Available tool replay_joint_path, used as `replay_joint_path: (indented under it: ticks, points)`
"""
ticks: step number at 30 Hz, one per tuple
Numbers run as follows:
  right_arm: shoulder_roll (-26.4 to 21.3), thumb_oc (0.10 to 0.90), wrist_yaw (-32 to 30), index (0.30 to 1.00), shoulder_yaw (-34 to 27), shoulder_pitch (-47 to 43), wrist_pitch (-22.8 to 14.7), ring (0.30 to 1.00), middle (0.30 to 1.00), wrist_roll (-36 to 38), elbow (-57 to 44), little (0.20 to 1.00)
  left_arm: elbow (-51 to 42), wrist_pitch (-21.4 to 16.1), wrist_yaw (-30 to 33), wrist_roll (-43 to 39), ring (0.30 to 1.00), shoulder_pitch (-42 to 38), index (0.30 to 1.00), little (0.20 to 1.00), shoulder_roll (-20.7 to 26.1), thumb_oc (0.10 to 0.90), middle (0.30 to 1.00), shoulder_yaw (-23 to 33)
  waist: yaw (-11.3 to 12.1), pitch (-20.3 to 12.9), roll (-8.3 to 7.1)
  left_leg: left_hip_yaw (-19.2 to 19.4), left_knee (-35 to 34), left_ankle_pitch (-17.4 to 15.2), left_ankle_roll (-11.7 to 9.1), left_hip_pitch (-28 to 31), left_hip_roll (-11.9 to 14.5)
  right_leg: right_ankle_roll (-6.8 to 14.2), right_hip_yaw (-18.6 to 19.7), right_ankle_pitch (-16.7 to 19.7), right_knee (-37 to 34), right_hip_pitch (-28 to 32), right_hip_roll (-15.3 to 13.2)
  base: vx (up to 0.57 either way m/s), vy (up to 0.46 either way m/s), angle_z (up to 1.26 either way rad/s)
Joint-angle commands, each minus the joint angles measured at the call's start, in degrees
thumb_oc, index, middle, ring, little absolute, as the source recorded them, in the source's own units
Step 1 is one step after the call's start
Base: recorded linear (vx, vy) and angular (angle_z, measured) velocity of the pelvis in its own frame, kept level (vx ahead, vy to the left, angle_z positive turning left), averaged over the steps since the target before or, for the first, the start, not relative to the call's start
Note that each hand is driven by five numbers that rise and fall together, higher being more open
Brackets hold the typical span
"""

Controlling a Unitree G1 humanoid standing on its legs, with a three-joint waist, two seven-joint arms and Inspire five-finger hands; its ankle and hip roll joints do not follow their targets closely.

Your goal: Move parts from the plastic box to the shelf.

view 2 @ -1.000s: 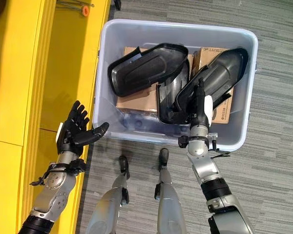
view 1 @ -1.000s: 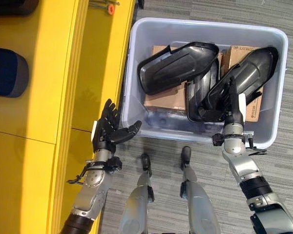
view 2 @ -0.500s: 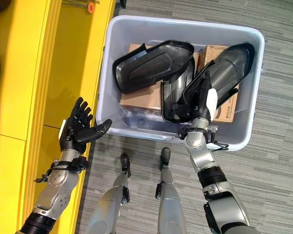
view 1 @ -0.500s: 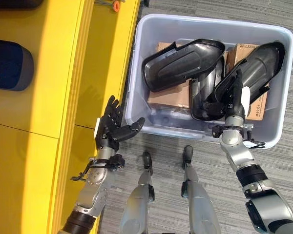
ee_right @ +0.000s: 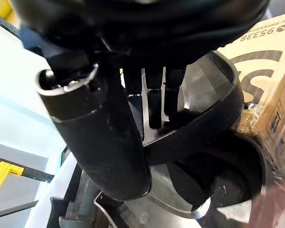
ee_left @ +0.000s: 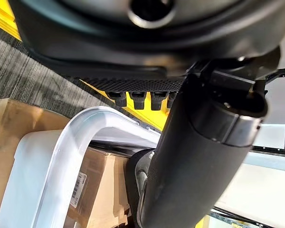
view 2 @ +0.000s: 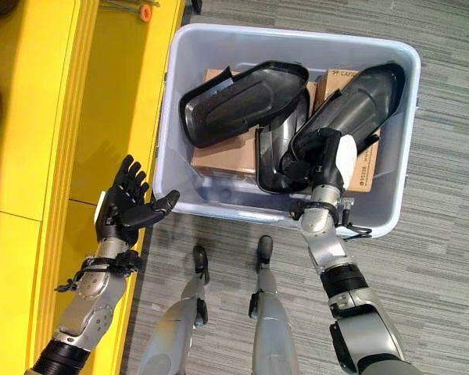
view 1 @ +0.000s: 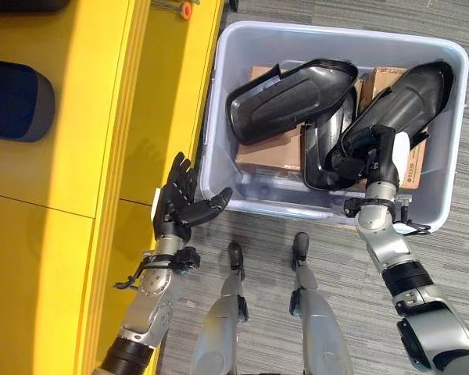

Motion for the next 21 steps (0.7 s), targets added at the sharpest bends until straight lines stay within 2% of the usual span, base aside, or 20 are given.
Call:
replay_joint_path:
  ticks: [1,8,12,19,21]
  points:
    - [2.88,0.400,1.98,0.300,2.07,4.04,0.22,0.300,0.300,1.51,-1.35,0.300,-5.76,-5.77,0.68,1.27,1.000,-0.52,1.000,1.000,2.90,0.900,1.000,0.67,-0.53,-2.73,-2.07,-3.55,8.50,-7.39,-1.40,-1.70,2.43,7.50,2.56,-7.98,5.30,2.26,-8.38,0.00,0.000,0.00]
    - [1.61,0.400,2.39,0.300,0.61,8.75,0.50,0.300,0.300,-2.22,-8.36,0.300,-5.54,-5.18,0.69,1.90,1.000,0.16,1.000,1.000,3.12,0.900,1.000,1.37,-0.72,-4.15,-2.98,-4.00,9.81,-8.40,-1.43,-0.39,2.86,7.46,1.96,-8.69,5.86,4.36,-8.36,0.01,-0.009,0.04]
    - [0.13,0.400,2.82,0.300,-1.35,11.22,0.30,0.300,0.300,-4.92,-12.55,0.300,-5.43,-4.95,-0.02,1.92,1.000,0.43,1.000,1.000,3.25,0.900,1.000,1.89,-0.90,-5.32,-4.00,-4.39,10.42,-8.81,-1.44,0.59,3.21,7.51,1.69,-8.99,6.20,5.73,-8.41,0.01,-0.012,0.06]
    - [-2.84,0.400,4.86,0.300,-6.47,16.87,-1.00,0.300,0.300,-8.45,-20.97,0.300,-5.19,-3.70,-2.79,2.04,1.000,1.61,1.000,1.000,3.95,0.900,1.000,2.76,-1.40,-8.17,-6.35,-4.58,9.70,-9.44,-1.52,4.62,3.73,7.77,1.19,-9.49,5.42,9.70,-8.20,0.03,-0.006,0.03]
    - [-4.03,0.400,6.44,0.300,-8.76,19.45,-1.73,0.300,0.300,-9.56,-24.85,0.300,-4.84,-2.87,-3.98,2.60,1.000,2.90,1.000,1.000,4.14,0.900,1.000,3.66,-1.71,-10.08,-7.44,-4.29,8.35,-9.37,-1.47,6.75,3.91,8.02,1.16,-9.51,4.78,11.19,-8.01,0.04,0.001,-0.01]
